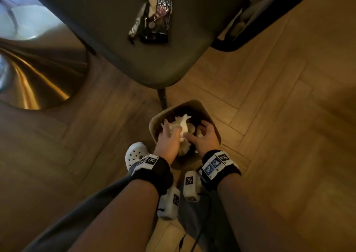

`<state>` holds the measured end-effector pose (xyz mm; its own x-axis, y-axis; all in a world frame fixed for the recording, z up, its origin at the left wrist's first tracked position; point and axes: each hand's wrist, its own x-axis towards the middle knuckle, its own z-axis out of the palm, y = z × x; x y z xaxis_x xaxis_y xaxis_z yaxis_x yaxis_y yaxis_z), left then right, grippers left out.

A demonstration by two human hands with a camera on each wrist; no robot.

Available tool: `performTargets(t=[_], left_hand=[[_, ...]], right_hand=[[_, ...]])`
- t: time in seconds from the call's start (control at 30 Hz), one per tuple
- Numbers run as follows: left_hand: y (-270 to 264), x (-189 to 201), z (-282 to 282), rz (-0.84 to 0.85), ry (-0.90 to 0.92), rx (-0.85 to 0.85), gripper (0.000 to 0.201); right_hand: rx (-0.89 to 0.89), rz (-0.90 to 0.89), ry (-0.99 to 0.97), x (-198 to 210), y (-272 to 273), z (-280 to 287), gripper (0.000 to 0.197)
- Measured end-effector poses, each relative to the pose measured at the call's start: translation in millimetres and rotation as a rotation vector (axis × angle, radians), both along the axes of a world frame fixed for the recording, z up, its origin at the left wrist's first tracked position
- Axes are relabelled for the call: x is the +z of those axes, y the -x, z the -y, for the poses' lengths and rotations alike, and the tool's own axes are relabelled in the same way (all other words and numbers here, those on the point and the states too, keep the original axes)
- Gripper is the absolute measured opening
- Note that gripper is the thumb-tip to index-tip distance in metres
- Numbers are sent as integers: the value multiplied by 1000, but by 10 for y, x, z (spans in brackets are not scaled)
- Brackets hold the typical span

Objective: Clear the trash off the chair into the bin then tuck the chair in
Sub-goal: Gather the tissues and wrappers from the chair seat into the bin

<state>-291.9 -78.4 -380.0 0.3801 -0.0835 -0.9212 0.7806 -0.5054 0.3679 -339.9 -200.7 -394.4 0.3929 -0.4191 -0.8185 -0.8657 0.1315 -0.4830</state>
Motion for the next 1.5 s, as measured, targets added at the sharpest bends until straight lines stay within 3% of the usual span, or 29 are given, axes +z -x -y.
performTargets(t=[0.17,0.3,0.4,0.5,0.57,0.67,0.73,0.87,0.97,1.03,1.1,1.17,1.27,1.3,1.4,1.5], left_hand=[[-51,616,-31,234,-173,-307,42],[-211,1345,-89,403,-200,-265,30],[-477,1826,-64,645,-166,-229,21],[-934,2113,84,893,-199,-235,30],[-1265,2168,254,937,-301,-312,54],[-1723,2075,522,867,-472,-511,94],[-1999,1917,631,827,-550,-676,108],[-2431,1696,594,728,-569,-899,89],[-2683,1677,418,752,-378,-938,66],[-2884,1707,283,739,-255,-982,66],[-3061,1763,185,739,-165,-964,56],[-3190,1854,124,771,-137,-841,34],[-3308,1981,44,847,-178,-608,21],[-3340,2028,30,873,-182,-539,20],[-3406,2170,56,941,-163,-413,16],[-3446,2223,226,910,-144,-418,26]], right_hand=[[37,69,20,383,49,85,34],[5,140,-35,1161,-141,227,19],[0,199,-72,1738,-421,359,12],[34,259,-57,2146,-821,457,8],[40,303,-31,2307,-1135,495,9],[40,384,13,2424,-1643,548,15],[0,412,8,2459,-1989,598,24],[-55,378,137,2478,-2567,753,56],[-76,251,297,2409,-2946,843,75],[-7,103,375,2332,-3176,871,76],[169,-59,453,2219,-3320,880,63],[336,-142,523,2152,-3376,879,41],[236,-99,491,2256,-3335,878,15],[182,-73,447,2330,-3302,870,16],[73,-1,330,2559,-3169,814,45],[75,-32,417,2662,-3106,811,40]])
